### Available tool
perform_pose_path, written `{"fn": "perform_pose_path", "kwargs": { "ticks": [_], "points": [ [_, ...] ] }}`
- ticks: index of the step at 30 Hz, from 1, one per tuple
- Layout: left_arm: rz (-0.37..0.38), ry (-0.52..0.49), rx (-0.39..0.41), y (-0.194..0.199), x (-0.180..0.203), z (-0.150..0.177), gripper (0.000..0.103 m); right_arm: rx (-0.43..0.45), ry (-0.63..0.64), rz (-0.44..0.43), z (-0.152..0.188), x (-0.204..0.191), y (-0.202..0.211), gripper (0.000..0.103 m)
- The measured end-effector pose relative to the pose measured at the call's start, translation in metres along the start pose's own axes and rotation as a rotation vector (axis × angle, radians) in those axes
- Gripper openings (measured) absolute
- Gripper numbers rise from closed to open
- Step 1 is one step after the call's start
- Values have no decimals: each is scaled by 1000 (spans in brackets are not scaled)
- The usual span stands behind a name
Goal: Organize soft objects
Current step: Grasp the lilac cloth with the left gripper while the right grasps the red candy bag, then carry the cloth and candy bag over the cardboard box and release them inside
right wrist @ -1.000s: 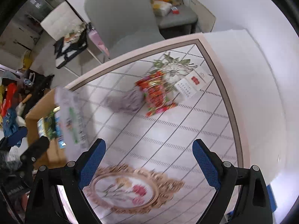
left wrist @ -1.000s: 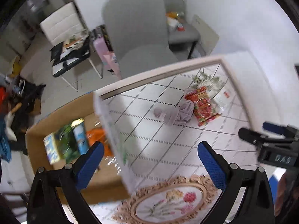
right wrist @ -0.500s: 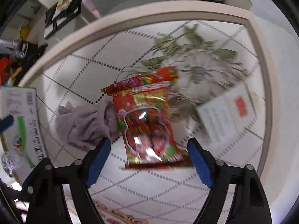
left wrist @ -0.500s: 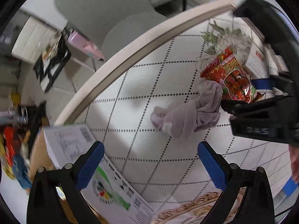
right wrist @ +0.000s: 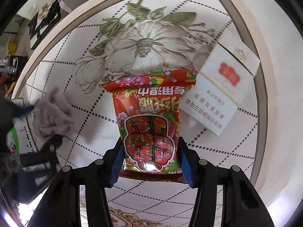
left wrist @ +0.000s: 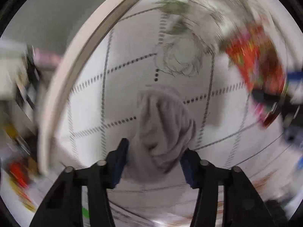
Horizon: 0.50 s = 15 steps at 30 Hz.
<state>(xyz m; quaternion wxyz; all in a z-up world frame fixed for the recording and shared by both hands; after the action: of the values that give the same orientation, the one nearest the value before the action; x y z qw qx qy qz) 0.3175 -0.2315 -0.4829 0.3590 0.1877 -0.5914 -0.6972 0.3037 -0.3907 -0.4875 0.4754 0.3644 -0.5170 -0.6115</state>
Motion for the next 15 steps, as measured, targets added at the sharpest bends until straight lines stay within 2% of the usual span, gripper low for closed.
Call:
{"fn": "perform_pose_path", "kwargs": {
  "ticks": [2, 4, 5, 8, 9, 10, 12, 15],
  "points": [
    [153, 170, -20, -2, -6, 3, 47, -1, -9, -3, -1, 0, -1, 60],
    [244, 275, -29, -7, -12, 9, 46, -3, -7, -9, -2, -4, -3, 67],
    [269, 312, -6, -6, -15, 9, 46, -6, -5, -3, -2, -5, -4, 69],
    [303, 357, 17, -5, -17, 14, 48, -11, 1, 58, -6, -15, -6, 67],
    [300, 357, 23, -5, -17, 16, 47, -6, 6, 104, -6, -15, -6, 58],
    [295, 357, 31, -4, -18, 18, 46, 8, 13, 131, -7, -21, -6, 53],
    [284, 377, 52, -3, -20, 25, 40, 22, 6, 125, -4, -36, -7, 50],
    [336, 426, 90, 6, -17, 41, 39, 25, -11, 90, 6, -35, -2, 48]
  ]
}}
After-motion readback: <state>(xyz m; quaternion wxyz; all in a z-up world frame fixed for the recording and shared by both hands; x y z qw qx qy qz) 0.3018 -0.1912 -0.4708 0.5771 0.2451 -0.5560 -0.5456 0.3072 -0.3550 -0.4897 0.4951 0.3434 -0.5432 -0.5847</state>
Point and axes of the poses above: each gripper's, at about its wrist camera, not at the fingertips, and y roughly against the way its jaws point, x to its right, z to its underside, the point moved 9 cm from there along -y, roughly the way its jaws point, and after that the axes turned 10 degrees about z, right-handed, at the moved point
